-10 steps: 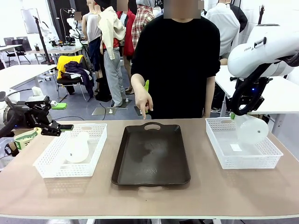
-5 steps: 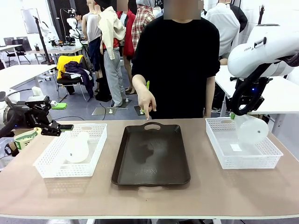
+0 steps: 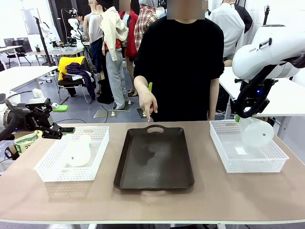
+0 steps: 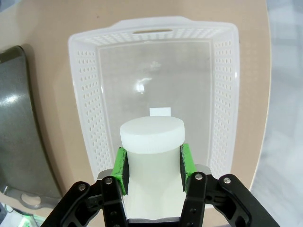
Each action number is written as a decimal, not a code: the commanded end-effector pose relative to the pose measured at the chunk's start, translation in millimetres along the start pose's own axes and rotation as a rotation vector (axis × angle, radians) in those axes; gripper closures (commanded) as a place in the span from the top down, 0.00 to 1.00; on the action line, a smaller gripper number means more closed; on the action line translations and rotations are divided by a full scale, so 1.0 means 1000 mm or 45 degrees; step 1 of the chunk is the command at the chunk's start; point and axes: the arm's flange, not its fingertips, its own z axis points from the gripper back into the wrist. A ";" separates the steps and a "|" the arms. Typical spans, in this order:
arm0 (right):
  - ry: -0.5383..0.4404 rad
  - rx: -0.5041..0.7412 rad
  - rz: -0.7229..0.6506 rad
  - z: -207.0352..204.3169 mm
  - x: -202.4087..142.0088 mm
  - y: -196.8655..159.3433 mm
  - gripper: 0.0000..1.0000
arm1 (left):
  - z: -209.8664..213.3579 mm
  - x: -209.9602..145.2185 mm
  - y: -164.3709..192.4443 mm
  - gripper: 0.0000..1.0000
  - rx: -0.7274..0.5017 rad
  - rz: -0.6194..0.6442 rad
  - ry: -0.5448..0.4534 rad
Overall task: Prepare the laboratory tools.
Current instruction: While moving the picked Big flask to the Handle tray indicated by the person, stop as directed by the person, then place the picked Big flask upright in the Handle tray as instructed by the person.
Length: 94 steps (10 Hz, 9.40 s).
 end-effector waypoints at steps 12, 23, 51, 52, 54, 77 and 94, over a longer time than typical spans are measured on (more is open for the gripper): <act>-0.016 0.148 0.728 -0.003 -0.114 0.267 0.00 | 0.001 -0.001 -0.002 1.00 -0.009 -0.003 -0.003; 0.017 0.221 0.716 -0.034 -0.045 0.325 0.00 | 0.001 -0.001 -0.002 1.00 -0.009 -0.003 -0.003; 0.003 0.202 0.792 -0.036 -0.050 0.327 0.00 | 0.001 -0.001 -0.002 1.00 -0.009 -0.003 -0.003; 0.003 0.202 0.792 -0.036 -0.050 0.327 0.00 | 0.001 -0.001 -0.002 1.00 -0.009 -0.003 -0.003; 0.003 0.202 0.792 -0.036 -0.050 0.327 0.00 | 0.001 -0.001 -0.002 1.00 -0.009 -0.003 -0.003; -0.675 1.453 1.599 0.009 -0.045 0.259 0.00 | 0.001 -0.001 -0.002 1.00 -0.009 -0.003 -0.003; -1.183 1.840 1.760 -0.085 0.021 0.251 0.00 | 0.001 -0.001 -0.002 1.00 -0.009 -0.003 -0.003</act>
